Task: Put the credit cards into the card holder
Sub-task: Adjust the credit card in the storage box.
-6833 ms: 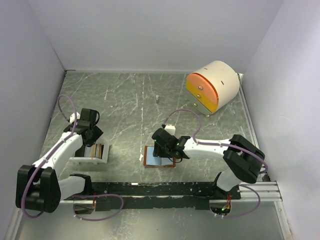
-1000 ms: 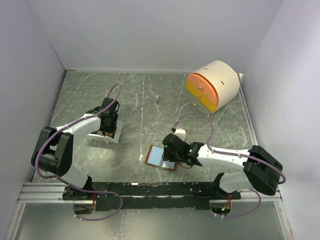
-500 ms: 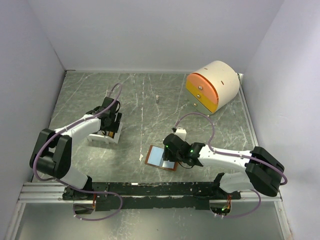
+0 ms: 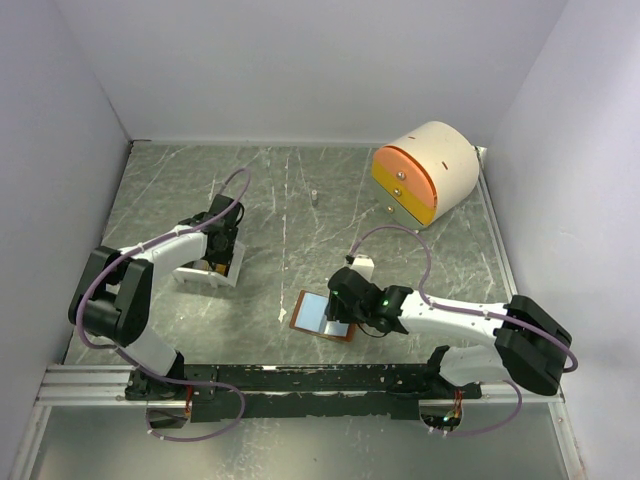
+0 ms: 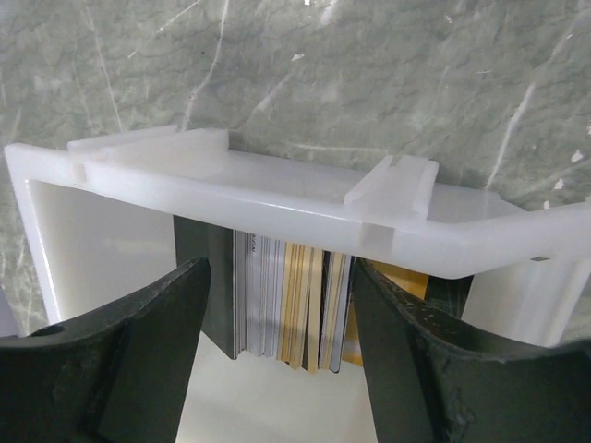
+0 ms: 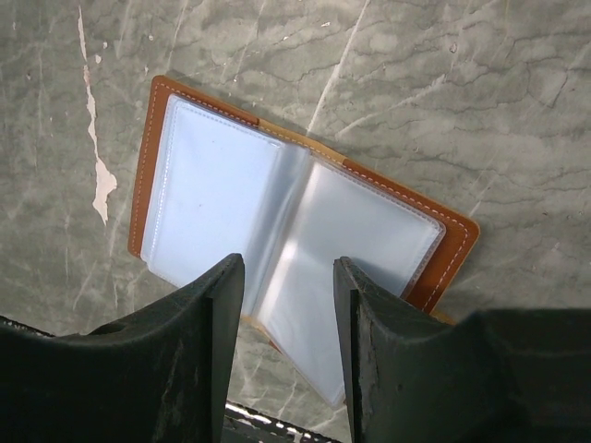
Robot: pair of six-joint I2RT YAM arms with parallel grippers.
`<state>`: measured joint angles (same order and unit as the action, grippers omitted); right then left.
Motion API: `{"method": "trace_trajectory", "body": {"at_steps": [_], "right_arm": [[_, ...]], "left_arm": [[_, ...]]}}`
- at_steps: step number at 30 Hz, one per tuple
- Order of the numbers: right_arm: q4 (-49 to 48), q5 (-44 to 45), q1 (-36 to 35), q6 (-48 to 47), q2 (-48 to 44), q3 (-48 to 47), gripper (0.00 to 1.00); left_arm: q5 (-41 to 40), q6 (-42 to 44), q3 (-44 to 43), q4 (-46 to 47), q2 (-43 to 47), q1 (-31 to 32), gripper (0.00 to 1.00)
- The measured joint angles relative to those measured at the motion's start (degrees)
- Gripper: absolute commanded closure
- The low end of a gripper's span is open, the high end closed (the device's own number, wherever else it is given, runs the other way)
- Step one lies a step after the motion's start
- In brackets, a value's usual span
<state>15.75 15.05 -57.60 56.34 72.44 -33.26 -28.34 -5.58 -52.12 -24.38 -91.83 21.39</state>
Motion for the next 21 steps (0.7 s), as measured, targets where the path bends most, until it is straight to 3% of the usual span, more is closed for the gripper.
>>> {"method": "trace_trajectory", "body": {"at_steps": [5, 21], "right_arm": [[0.0, 0.0, 0.0, 0.0, -0.4, 0.2, 0.56], [0.0, 0.1, 0.0, 0.0, -0.4, 0.2, 0.56]], "left_arm": [[-2.5, 0.9, 0.0, -0.5, 0.2, 0.1, 0.30], [-12.5, 3.3, -0.9, -1.4, 1.0, 0.1, 0.21]]}}
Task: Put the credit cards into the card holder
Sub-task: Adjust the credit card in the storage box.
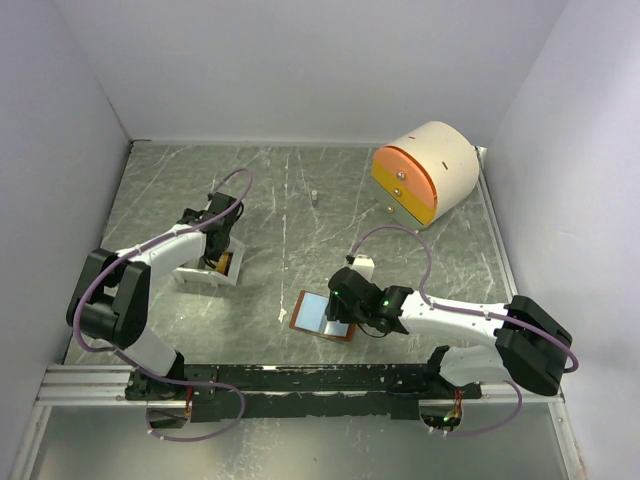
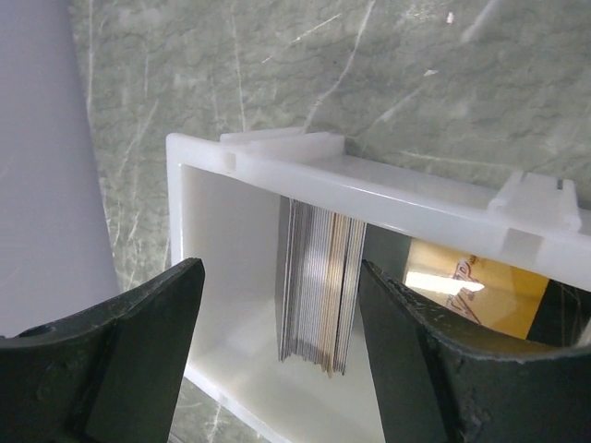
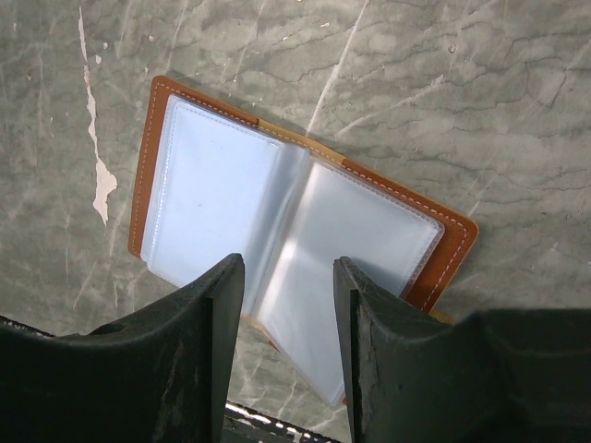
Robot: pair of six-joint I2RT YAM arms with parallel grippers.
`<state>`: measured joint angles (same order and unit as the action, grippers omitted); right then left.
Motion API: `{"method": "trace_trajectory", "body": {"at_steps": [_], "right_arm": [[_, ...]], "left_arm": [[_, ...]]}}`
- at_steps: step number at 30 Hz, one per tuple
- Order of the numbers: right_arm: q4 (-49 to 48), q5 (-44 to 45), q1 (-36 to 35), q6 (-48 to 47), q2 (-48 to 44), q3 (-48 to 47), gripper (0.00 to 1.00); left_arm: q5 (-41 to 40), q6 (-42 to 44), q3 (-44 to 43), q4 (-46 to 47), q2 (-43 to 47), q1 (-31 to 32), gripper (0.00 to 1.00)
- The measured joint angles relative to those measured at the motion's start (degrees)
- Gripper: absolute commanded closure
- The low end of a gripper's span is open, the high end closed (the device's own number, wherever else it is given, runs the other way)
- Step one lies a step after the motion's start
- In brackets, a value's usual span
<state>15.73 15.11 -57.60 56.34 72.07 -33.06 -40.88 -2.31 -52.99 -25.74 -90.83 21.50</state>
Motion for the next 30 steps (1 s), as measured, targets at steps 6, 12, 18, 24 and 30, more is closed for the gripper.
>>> {"method": "trace_trajectory", "body": {"at_steps": [6, 12, 18, 24, 30], "right_arm": [[0.0, 0.0, 0.0, 0.0, 0.0, 0.0, 0.56], [0.0, 0.0, 0.0, 0.0, 0.0, 0.0, 0.56], [0.0, 0.1, 0.0, 0.0, 0.0, 0.1, 0.56], [0.0, 0.4, 0.0, 0.0, -1.0, 0.3, 0.56], [0.1, 1.0, 0.0, 0.0, -2.2, 0.4, 0.56]], "left_arm": [[-2.6, 0.4, 0.0, 0.0, 0.0, 0.0, 0.16], [-5.3, 0.7, 0.0, 0.0, 0.0, 0.0, 0.13], [-5.4, 0.9, 0.0, 0.2, 0.0, -0.5, 0.11], [-1.8, 0.9, 0.0, 0.3, 0.0, -3.8, 0.10], [2.8, 1.0, 0.0, 0.4, 0.0, -7.9, 0.11]]}}
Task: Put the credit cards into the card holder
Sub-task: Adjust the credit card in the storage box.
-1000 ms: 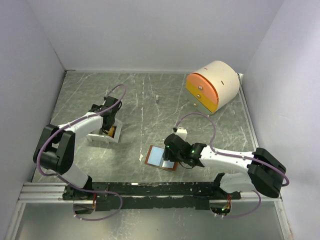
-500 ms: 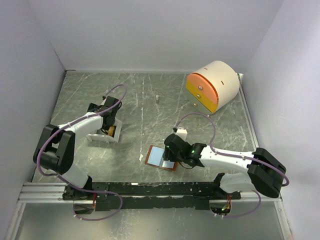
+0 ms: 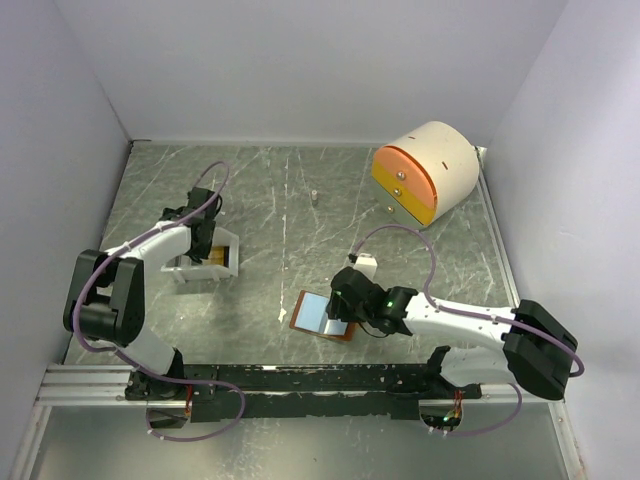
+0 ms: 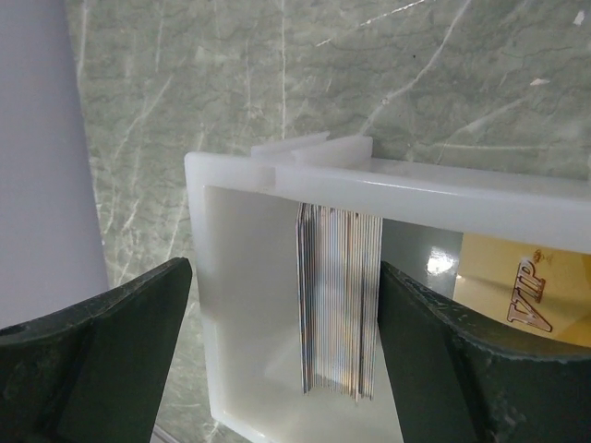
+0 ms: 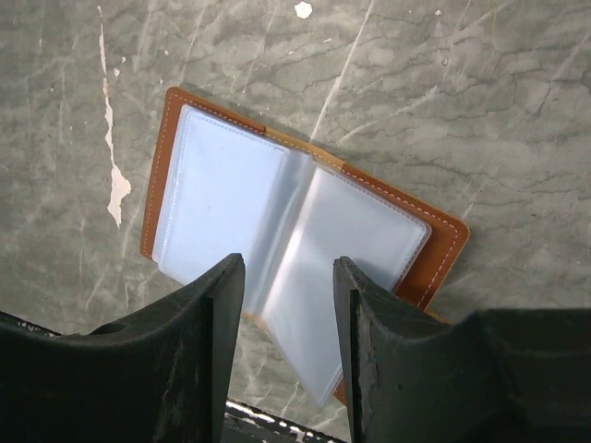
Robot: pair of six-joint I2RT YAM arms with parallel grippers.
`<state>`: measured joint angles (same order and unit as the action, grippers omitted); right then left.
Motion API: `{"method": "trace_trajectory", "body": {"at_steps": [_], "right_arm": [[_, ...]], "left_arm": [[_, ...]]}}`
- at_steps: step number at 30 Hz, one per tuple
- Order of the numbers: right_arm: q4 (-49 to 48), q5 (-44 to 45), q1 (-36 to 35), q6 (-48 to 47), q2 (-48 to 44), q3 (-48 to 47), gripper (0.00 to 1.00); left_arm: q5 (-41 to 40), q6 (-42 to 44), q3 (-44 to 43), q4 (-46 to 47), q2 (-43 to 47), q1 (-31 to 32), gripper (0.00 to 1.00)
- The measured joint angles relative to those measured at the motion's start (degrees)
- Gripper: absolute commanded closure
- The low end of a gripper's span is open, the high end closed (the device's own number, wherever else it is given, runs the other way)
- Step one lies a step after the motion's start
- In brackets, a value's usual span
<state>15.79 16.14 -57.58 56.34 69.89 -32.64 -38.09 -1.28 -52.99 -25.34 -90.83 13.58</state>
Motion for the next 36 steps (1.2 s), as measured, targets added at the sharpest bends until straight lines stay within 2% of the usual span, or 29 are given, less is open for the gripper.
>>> {"method": "trace_trajectory", "body": {"at_steps": [7, 12, 17, 20, 25, 33, 36], "right_arm": [[0.0, 0.1, 0.2, 0.0, -0.3, 0.0, 0.57], [0.0, 0.1, 0.3, 0.0, -0.3, 0.0, 0.57], [0.0, 0.1, 0.3, 0.0, -0.3, 0.0, 0.57], [0.0, 0.1, 0.3, 0.0, -0.3, 0.0, 0.57], [0.0, 0.0, 0.3, 0.2, 0.0, 0.0, 0.58], [-0.1, -0.1, 0.3, 0.2, 0.3, 0.0, 0.58], [0.0, -0.1, 0.3, 0.2, 0.4, 0.0, 0.58]], "left_arm": [[8.2, 0.3, -0.3, -0.4, 0.9, -4.9, 0.13], [12.7, 0.4, -0.3, -0.5, 2.3, -7.0, 0.27], [17.2, 1.1, -1.0, -0.5, 2.4, -7.2, 0.52], [22.4, 1.5, -1.5, -0.1, 3.1, -7.7, 0.58], [29.8, 2.9, -1.5, 1.6, 3.5, -7.7, 0.57], [38.9, 6.9, -1.6, 3.8, 3.2, -7.2, 0.47], [39.3, 8.7, -3.1, 3.8, 1.5, -5.4, 0.37]]}}
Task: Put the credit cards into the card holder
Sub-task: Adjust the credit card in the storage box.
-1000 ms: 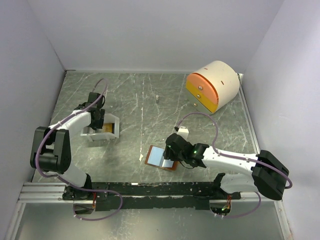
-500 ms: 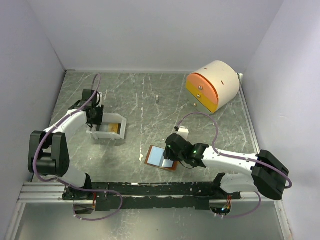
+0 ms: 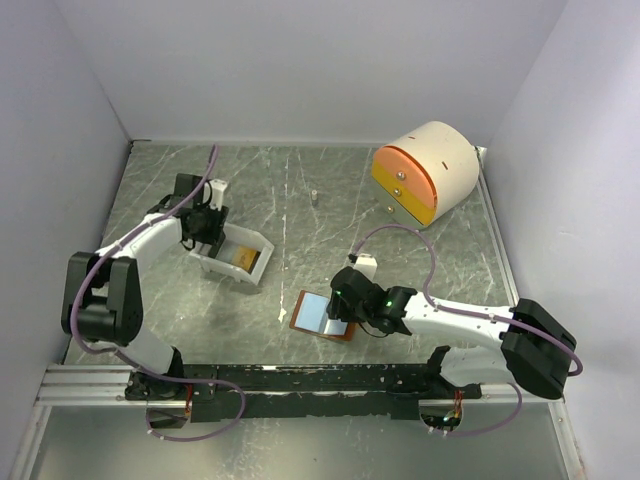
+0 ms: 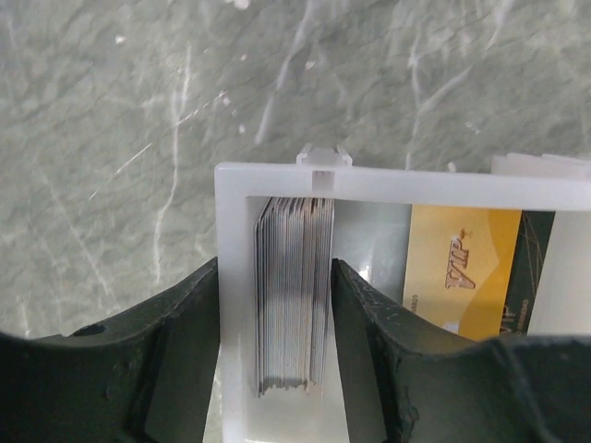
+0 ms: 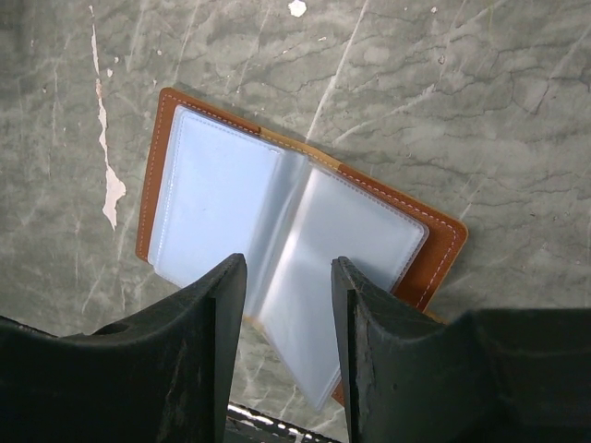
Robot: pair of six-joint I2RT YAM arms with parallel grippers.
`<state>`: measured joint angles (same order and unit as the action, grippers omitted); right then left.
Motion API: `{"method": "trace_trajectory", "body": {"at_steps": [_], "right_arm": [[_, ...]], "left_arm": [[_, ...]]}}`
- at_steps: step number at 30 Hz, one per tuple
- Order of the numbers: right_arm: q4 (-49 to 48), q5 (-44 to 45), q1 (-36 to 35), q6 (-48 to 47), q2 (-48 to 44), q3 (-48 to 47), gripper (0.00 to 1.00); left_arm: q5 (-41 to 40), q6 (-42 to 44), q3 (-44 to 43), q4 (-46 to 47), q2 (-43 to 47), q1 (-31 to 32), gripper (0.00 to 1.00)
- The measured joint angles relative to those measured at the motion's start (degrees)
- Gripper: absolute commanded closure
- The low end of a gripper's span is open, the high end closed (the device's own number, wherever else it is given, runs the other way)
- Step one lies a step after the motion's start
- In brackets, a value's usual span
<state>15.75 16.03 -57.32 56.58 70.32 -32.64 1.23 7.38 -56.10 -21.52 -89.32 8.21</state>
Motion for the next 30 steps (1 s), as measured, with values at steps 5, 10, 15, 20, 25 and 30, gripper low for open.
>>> {"method": "trace_trajectory", "body": {"at_steps": [5, 10, 15, 20, 25, 30], "right_arm": [[0.0, 0.0, 0.0, 0.0, 0.0, 0.1, 0.58], [0.0, 0.0, 0.0, 0.0, -0.1, 0.3, 0.58], [0.0, 0.0, 0.0, 0.0, -0.1, 0.3, 0.58], [0.0, 0.0, 0.0, 0.0, -0.1, 0.3, 0.58], [0.0, 0.0, 0.0, 0.0, -0.1, 0.3, 0.58], [0.0, 0.0, 0.0, 0.0, -0.1, 0.3, 0.58]], "left_arm": [[-1.5, 0.6, -2.4, -0.3, -4.6, 2.8, 0.26], [-6.2, 0.1, -2.3, -0.8, -5.0, 5.9, 0.21], [-9.9, -1.1, -2.0, -0.6, -3.7, 6.6, 0.25], [-12.6, -1.4, -2.0, -0.4, -2.1, 6.6, 0.39], [-12.6, -1.1, -2.0, -0.6, -2.0, 6.6, 0.34], [-13.0, -1.2, -1.9, -0.6, -2.4, 6.6, 0.24]]}}
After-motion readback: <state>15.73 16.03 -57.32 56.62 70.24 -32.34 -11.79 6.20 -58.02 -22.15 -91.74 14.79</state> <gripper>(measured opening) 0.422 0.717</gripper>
